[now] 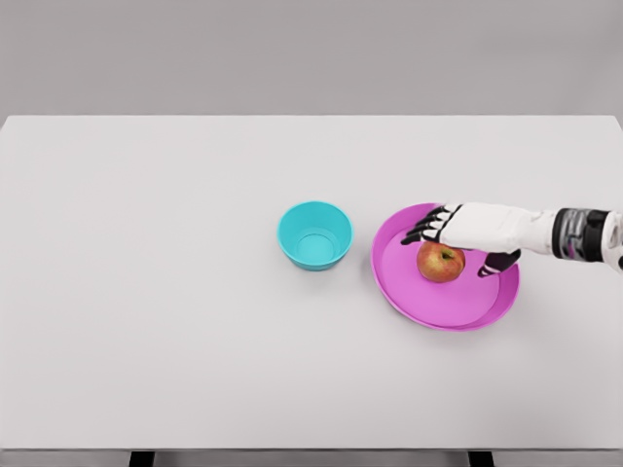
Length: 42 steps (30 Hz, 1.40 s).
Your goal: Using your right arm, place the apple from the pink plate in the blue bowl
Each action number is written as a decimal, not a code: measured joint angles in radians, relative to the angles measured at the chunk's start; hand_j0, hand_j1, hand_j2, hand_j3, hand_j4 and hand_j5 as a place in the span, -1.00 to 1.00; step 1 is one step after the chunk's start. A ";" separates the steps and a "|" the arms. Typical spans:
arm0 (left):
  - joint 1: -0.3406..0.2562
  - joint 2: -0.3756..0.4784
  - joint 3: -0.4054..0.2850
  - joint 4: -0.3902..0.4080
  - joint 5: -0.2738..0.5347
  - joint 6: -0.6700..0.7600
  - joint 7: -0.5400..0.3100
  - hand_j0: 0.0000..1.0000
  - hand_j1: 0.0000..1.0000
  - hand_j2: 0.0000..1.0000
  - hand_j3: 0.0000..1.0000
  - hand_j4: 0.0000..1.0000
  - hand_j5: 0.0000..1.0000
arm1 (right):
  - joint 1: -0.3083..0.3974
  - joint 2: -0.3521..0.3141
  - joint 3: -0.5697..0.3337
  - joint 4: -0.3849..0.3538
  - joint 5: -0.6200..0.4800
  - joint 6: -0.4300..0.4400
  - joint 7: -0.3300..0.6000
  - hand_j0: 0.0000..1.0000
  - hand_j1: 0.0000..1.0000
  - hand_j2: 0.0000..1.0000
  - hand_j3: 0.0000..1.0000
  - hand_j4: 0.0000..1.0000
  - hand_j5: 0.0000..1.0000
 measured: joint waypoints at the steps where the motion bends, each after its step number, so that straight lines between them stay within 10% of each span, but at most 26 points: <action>1: 0.000 0.000 0.000 0.000 0.000 0.000 0.000 1.00 1.00 1.00 1.00 1.00 1.00 | 0.000 0.001 0.005 0.001 0.000 0.000 0.000 1.00 1.00 1.00 1.00 1.00 1.00; 4: 0.000 0.000 0.000 0.000 0.000 0.000 0.000 1.00 1.00 1.00 1.00 1.00 1.00 | 0.000 0.003 0.017 0.013 0.000 0.001 0.000 0.90 0.90 0.90 0.90 0.90 0.90; 10: 0.000 0.000 0.000 0.000 0.000 0.000 0.000 1.00 1.00 1.00 1.00 1.00 1.00 | 0.000 0.003 0.027 0.019 -0.008 0.006 -0.004 -0.12 -0.12 -0.12 -0.12 -0.12 -0.12; 25: 0.000 0.000 0.000 0.000 0.000 0.000 0.000 1.00 1.00 1.00 1.00 1.00 1.00 | -0.110 0.005 0.016 0.013 -0.006 0.001 0.000 -0.15 -0.15 -0.15 -0.15 -0.15 -0.15; 42: 0.000 0.000 0.000 0.000 0.000 0.000 0.000 1.00 1.00 1.00 1.00 1.00 1.00 | -0.186 0.213 0.019 0.022 0.003 0.015 0.000 -0.17 -0.17 -0.17 -0.17 -0.17 -0.17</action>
